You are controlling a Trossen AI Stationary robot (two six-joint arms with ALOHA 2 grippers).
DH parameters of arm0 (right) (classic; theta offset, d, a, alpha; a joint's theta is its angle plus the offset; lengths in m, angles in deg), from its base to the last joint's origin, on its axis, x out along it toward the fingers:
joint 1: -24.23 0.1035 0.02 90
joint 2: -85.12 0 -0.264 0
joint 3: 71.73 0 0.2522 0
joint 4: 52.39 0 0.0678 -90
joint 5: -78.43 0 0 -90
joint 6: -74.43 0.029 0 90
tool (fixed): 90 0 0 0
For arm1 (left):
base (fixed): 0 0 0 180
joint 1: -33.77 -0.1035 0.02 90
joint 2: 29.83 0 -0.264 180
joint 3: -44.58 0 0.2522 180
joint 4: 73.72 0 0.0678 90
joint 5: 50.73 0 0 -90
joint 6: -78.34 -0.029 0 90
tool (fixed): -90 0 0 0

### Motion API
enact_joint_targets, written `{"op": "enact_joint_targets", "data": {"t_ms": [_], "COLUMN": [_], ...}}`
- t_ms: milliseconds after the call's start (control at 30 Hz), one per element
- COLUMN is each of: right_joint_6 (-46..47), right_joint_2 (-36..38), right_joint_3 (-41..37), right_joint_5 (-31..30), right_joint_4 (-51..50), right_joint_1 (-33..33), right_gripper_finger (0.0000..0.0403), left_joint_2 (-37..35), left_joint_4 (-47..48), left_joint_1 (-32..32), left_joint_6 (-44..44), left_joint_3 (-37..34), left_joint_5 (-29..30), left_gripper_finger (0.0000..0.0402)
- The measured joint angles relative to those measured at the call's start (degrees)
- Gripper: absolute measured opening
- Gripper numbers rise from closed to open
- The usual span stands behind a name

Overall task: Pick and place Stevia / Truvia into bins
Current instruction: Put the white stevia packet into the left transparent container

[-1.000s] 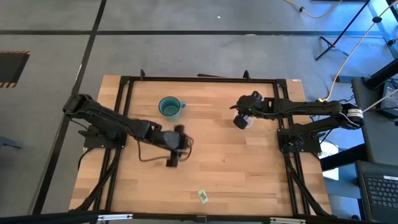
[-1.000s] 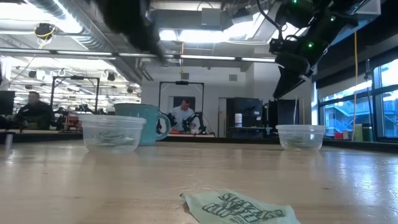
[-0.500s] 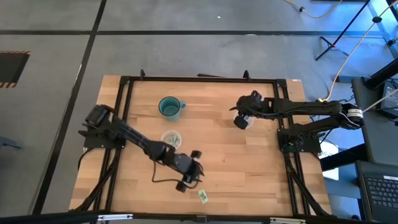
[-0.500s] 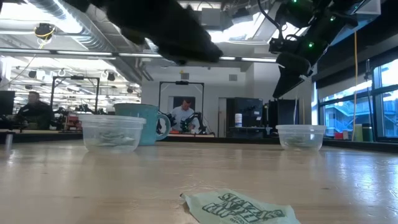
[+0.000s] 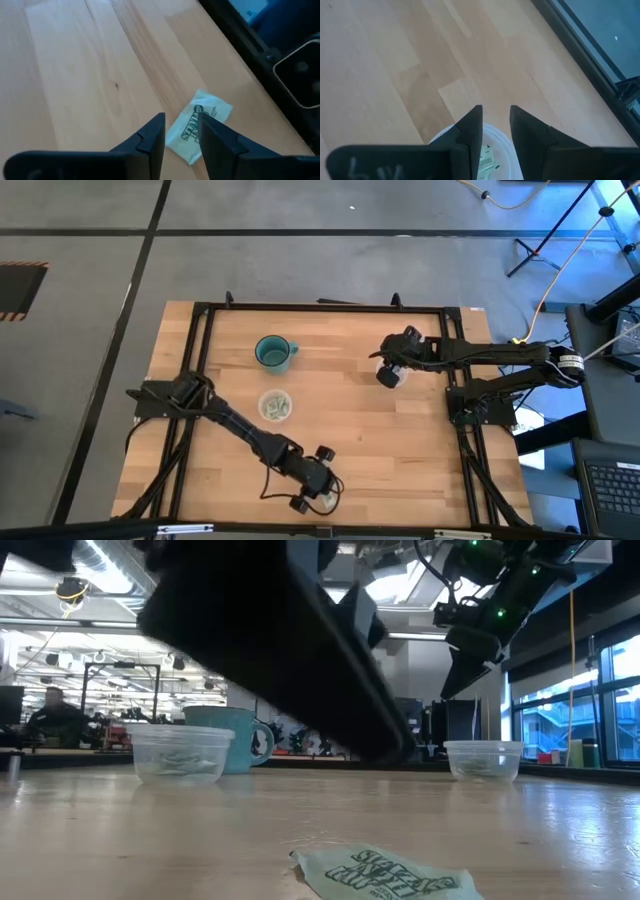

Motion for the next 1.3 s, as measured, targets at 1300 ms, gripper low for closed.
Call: {"op": "enact_joint_targets", "data": {"t_ms": [1300], "right_joint_6": [-0.07], "right_joint_2": [0.00], "right_joint_3": [0.00], "right_joint_5": [0.46], "right_joint_4": [-0.30], "right_joint_1": [0.01], "right_gripper_finger": [0.0102], "left_joint_2": [4.63], "left_joint_4": [2.20], "left_joint_1": [0.49], "left_joint_6": [-0.37], "left_joint_3": [0.34], "left_joint_5": [1.96], "left_gripper_finger": [0.0042]}}
